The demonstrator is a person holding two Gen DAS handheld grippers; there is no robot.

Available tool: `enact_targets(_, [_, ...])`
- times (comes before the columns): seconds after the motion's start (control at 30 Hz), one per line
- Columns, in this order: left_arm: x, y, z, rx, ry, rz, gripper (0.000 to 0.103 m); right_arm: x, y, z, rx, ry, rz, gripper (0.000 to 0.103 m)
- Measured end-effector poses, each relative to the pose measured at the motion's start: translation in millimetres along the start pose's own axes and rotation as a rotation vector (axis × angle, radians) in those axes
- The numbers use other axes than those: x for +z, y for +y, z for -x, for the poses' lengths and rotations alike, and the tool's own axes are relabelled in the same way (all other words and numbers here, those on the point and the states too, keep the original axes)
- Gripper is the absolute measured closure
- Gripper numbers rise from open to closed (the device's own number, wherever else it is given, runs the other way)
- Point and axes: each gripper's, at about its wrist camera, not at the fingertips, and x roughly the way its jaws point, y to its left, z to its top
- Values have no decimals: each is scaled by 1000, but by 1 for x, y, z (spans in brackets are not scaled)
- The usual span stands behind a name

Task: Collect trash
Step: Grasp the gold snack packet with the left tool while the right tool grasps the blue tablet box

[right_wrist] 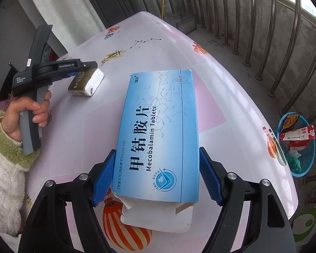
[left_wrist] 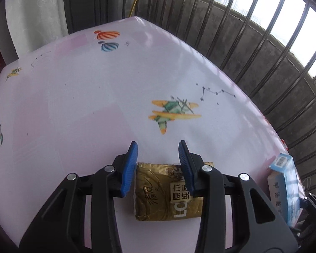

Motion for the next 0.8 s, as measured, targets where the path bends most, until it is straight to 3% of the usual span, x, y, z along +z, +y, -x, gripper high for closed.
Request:
enact_targets(0.2, [-62,17,39,-53,38,111,65,1,8,-5,5,-5,50,30])
enact_targets(0.43, [-128,29,79,-123,16,261,65,5,14,-9,30,0,67,30])
enact_targets(0.73, [-137,44,83,-183,47,366,65,0,16,-7,27,-13,83,30])
enact_targets(0.8, [-145,39,86,-228,62,371,65,-1,15,-6,31,-11,81,30])
